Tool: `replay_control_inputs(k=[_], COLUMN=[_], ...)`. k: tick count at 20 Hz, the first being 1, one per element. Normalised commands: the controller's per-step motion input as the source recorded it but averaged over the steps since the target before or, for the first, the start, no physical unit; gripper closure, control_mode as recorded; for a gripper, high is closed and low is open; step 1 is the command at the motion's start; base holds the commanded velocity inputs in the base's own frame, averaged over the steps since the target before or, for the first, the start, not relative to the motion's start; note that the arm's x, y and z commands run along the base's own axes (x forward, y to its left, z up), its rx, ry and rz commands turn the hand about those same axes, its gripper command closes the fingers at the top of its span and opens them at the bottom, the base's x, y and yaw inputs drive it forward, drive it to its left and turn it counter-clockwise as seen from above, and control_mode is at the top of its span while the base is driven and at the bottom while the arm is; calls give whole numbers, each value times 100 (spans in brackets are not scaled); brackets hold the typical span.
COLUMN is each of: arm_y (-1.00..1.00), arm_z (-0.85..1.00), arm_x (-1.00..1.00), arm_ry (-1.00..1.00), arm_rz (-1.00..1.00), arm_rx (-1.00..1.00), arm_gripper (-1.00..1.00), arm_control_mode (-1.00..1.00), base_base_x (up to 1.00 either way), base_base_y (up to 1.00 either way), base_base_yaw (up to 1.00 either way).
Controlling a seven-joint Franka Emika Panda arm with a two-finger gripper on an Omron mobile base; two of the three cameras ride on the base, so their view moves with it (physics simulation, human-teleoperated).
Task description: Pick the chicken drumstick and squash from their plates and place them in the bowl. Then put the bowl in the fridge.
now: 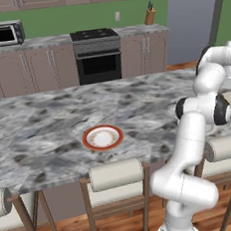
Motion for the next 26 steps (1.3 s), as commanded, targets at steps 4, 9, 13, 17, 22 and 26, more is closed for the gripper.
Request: replay_control_inputs(k=[4, 9, 13, 17, 22, 26], arm_y=[60, 47, 43, 27, 18, 5], arm_z=[-16, -25, -11, 15, -3, -13], arm_x=[-36, -36, -6, 8, 8, 12], arm_ry=[-15, -26, -30, -15, -4, 6], arm_rz=[4, 3, 0, 0, 0, 7], arm_rx=[2, 3, -2, -17, -15, -6], arm_gripper=[-100, -100, -100, -100, -100, -100], arm_control_mode=[-100, -100, -100, -100, -100, -100], base_base_x=[0, 0, 0, 0, 0, 0], base_base_y=[0, 0, 0, 0, 0, 0], base_base_yaw=[0, 0, 0, 0, 0, 0])
